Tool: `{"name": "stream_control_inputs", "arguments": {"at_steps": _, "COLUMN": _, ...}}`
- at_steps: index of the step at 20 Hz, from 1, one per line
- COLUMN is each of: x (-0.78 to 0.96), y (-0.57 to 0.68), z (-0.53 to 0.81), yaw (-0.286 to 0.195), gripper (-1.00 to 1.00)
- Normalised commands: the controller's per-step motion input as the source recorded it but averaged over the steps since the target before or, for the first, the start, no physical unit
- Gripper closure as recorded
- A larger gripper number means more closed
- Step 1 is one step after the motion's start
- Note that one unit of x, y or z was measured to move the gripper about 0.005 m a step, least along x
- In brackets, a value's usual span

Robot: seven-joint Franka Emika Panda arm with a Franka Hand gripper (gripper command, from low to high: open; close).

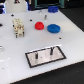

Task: Insert the blue gear onto the right peg, followed by the red gear

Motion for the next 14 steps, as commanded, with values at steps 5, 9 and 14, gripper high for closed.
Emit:
{"name": "stream_control_inputs", "arguments": {"at_steps": 5, "x": -0.51, "y": 0.58, "z": -0.11, "yaw": 0.0, "gripper": -1.0}}
{"name": "stream_control_inputs", "arguments": {"at_steps": 9, "x": -0.48, "y": 0.63, "z": -0.12, "yaw": 0.0, "gripper": -1.0}}
{"name": "stream_control_inputs", "arguments": {"at_steps": 14, "x": -0.44, "y": 0.58, "z": -0.29, "yaw": 0.0, "gripper": -1.0}}
